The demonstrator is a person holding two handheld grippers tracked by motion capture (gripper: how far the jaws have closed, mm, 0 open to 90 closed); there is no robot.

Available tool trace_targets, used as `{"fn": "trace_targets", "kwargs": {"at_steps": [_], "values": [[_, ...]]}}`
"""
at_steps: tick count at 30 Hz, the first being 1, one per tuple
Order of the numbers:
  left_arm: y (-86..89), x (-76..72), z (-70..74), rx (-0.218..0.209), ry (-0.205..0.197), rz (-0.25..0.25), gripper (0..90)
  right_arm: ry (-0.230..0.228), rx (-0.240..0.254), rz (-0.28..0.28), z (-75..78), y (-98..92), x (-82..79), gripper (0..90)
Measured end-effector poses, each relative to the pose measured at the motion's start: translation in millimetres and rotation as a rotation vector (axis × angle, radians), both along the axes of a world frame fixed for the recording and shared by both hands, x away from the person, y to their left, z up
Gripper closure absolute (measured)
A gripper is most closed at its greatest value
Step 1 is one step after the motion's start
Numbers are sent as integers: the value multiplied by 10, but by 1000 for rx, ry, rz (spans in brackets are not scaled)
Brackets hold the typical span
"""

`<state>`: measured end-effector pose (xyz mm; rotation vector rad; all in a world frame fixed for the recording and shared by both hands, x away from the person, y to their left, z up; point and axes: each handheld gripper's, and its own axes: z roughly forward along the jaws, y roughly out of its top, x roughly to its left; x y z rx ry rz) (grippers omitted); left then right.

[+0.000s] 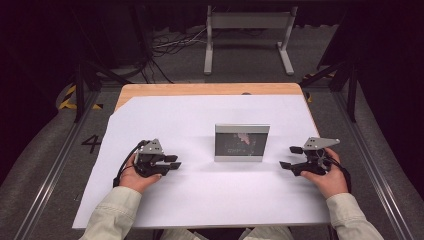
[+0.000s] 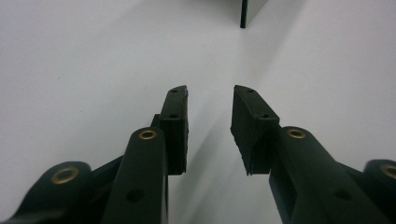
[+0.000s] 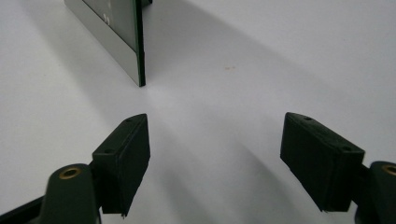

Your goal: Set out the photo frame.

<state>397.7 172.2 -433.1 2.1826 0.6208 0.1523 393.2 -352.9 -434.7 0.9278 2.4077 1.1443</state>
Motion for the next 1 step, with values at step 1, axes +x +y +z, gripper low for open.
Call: {"fn": "trace_targets", "kwargs": {"at_steps": [1], "values": [[1,2,0,0,-2,2,657,-2,5,-2,3,-5,-1,249]]}}
